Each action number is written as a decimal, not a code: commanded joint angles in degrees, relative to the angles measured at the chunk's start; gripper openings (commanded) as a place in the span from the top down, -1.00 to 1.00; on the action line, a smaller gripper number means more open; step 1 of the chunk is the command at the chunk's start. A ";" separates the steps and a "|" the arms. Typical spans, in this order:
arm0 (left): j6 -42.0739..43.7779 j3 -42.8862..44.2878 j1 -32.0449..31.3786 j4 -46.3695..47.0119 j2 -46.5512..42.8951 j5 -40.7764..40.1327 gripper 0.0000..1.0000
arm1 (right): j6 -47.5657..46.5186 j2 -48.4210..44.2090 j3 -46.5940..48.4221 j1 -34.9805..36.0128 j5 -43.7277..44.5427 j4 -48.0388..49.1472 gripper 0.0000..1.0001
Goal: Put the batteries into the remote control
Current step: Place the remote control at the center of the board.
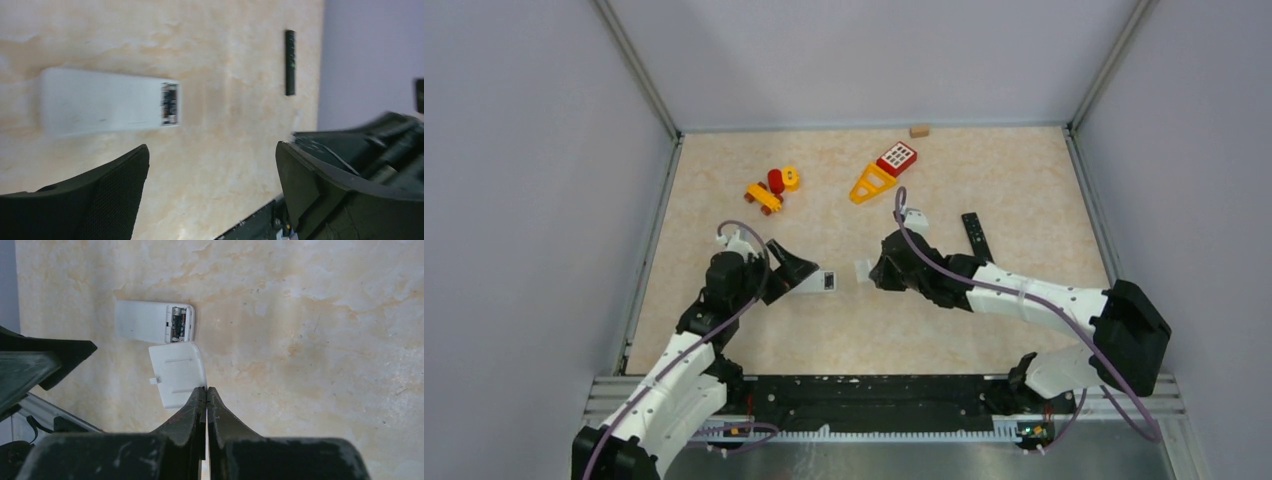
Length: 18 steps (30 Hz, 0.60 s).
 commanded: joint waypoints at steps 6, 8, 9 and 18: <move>9.14 15.91 -3.88 12.81 15.17 20.83 -0.97 | -4.21 -4.21 -1.40 -2.52 -7.03 8.04 1.00; 8.65 16.85 -5.49 15.19 17.17 21.21 -0.97 | -4.70 -4.57 -1.13 -2.50 -7.20 8.06 1.00; 8.35 17.46 -6.13 16.04 18.24 21.61 -0.97 | -4.79 -4.67 -0.97 -2.55 -7.33 7.99 1.00; 6.91 20.70 -10.40 18.18 22.90 21.73 -0.69 | -5.25 -4.47 0.34 -3.23 -9.22 8.40 1.00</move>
